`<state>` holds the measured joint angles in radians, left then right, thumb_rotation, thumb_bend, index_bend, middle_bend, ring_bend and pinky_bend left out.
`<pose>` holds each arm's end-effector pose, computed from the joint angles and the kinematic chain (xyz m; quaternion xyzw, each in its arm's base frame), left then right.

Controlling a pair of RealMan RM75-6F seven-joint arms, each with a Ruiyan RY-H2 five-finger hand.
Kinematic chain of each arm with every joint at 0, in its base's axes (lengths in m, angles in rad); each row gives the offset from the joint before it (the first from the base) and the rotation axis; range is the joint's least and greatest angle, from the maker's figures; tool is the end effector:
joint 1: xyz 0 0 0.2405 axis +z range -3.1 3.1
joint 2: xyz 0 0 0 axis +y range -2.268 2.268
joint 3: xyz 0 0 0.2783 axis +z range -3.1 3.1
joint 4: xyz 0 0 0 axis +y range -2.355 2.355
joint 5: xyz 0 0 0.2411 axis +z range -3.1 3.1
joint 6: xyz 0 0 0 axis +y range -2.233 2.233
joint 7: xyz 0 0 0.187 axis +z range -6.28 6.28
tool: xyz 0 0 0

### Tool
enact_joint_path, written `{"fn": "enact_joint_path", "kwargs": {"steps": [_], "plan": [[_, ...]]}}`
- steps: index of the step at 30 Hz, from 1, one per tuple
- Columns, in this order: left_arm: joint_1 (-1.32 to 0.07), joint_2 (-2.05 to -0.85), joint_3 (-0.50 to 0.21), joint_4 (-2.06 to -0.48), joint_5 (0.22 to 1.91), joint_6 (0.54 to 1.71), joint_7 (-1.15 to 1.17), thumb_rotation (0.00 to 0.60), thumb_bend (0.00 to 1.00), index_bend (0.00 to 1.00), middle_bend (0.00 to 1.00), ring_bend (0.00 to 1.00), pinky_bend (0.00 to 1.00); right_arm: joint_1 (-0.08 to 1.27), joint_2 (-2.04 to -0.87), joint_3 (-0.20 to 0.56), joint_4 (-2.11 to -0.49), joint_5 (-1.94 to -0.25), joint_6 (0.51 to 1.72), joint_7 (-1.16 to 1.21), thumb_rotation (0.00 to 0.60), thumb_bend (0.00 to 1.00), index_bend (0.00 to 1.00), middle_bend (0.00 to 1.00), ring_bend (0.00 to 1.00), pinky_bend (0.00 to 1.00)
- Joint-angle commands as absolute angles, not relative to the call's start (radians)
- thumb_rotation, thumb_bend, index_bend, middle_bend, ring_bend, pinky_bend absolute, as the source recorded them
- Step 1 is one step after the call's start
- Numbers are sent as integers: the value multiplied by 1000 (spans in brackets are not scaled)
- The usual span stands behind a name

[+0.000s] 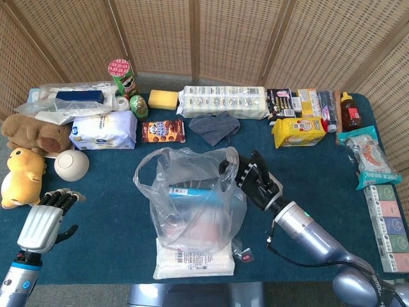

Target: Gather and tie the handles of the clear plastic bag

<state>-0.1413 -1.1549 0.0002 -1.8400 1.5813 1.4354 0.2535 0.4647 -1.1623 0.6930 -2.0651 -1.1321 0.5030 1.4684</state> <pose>-0.2626 0.2244 0.0891 -0.6543 -0.3735 -0.3982 0.5233 -0.0468 -0.3614 0.0715 -0.1561 0.8373 -0.4924 0.1793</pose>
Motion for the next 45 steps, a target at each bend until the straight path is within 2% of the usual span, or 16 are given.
{"fn": "enact_joint_path", "kwargs": {"steps": [1, 9, 15, 23, 28, 30, 35, 40, 45], "plan": [[-141, -1154, 0, -1840, 1581, 1436, 254, 600, 178, 301, 316, 221, 237, 478, -1177, 682, -2049, -1113, 520, 1444, 241, 64, 393, 399, 383, 393], [-138, -1151, 3, -1838, 1576, 1437, 251, 600, 178, 300, 316, 221, 237, 486, -1212, 662, -2014, -1132, 564, 1402, 236, 72, 373, 386, 370, 271], [-140, -1153, 4, -1840, 1579, 1433, 256, 600, 178, 300, 316, 221, 237, 491, -1206, 640, -1984, -1209, 574, 1353, 239, 77, 374, 386, 384, 299], [-145, -1156, 3, -1845, 1577, 1426, 266, 600, 178, 300, 316, 221, 237, 478, -1234, 623, -1990, -1254, 659, 1392, 234, 81, 376, 386, 373, 258], [-147, -1158, 2, -1845, 1572, 1423, 268, 600, 178, 301, 316, 221, 237, 483, -1251, 611, -2008, -1267, 695, 1425, 230, 88, 377, 381, 321, 196], [-147, -1158, 2, -1842, 1569, 1422, 267, 600, 178, 301, 316, 221, 238, 484, -1248, 610, -2020, -1269, 701, 1445, 230, 90, 377, 379, 322, 216], [-148, -1160, 2, -1838, 1564, 1417, 262, 600, 177, 301, 316, 221, 238, 488, -1219, 610, -2055, -1258, 680, 1499, 234, 93, 377, 382, 363, 378], [-150, -1163, 2, -1833, 1561, 1413, 259, 600, 178, 301, 316, 221, 238, 490, -1171, 608, -2089, -1256, 633, 1549, 233, 98, 387, 450, 518, 540], [-153, -1165, 1, -1831, 1560, 1411, 259, 600, 178, 301, 316, 221, 238, 497, -1121, 609, -2119, -1261, 572, 1597, 232, 100, 416, 527, 602, 598]]}}
